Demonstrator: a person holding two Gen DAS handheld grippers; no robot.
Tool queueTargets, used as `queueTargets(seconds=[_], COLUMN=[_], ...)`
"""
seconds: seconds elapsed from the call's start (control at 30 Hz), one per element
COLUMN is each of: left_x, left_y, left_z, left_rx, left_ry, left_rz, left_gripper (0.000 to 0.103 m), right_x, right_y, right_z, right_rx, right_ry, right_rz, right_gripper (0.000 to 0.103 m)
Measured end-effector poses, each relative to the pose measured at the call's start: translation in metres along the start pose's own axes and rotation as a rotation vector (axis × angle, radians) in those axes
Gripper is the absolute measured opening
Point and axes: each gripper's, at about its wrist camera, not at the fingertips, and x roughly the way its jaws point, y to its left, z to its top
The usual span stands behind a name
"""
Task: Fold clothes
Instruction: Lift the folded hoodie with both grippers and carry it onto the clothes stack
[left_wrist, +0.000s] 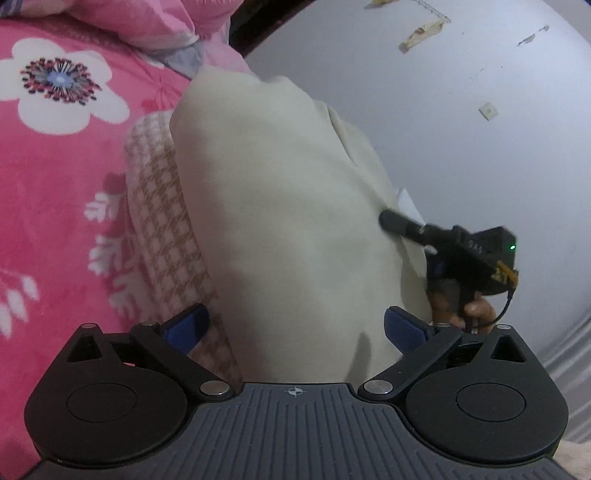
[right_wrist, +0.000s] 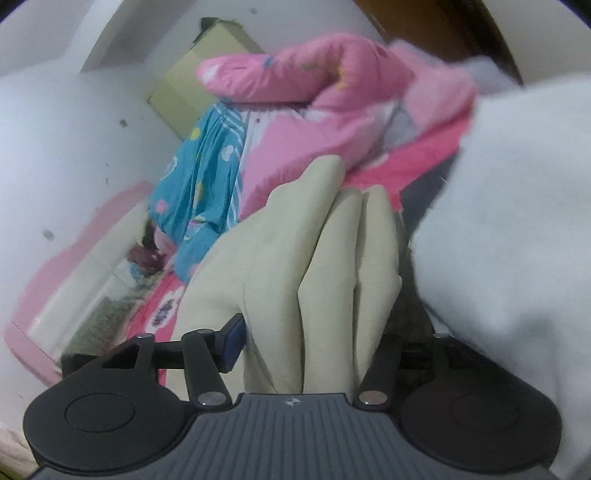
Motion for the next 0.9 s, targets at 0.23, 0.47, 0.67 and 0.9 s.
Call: queueTargets(seconds=[0.23, 0.47, 0.67, 0.9], left_x=[-0.059, -0.009, 0.014, 0.034], left_y=[-0.005, -0.014, -0.033, -0.034], left_z=[0.013, 0.013, 0.023, 0.034], left_rx=[0.151, 0.225, 0.278, 0.254], left_ry=[-0.238, -0.275, -0.295, -0.250], left_rz=[0.050, 0.163, 0.235, 0.249], left_gripper=[0.102, 0.099, 0.101, 0.101], right_x=[-0.033, -0.025, -0.018, 0.067], right_y=[0.071, 0.117, 0.139, 0.008], right_z=[-0.007, -0.035, -0.044, -0.039], right_rx=[-0.213, -0.465, -0.632, -0.216], right_ry=[-0.165, -0.365, -0.549, -0.324], right_rz=[-0.214, -0.414, -0.462, -0.452], right_gripper=[0.063, 0.047, 0.042, 0.031])
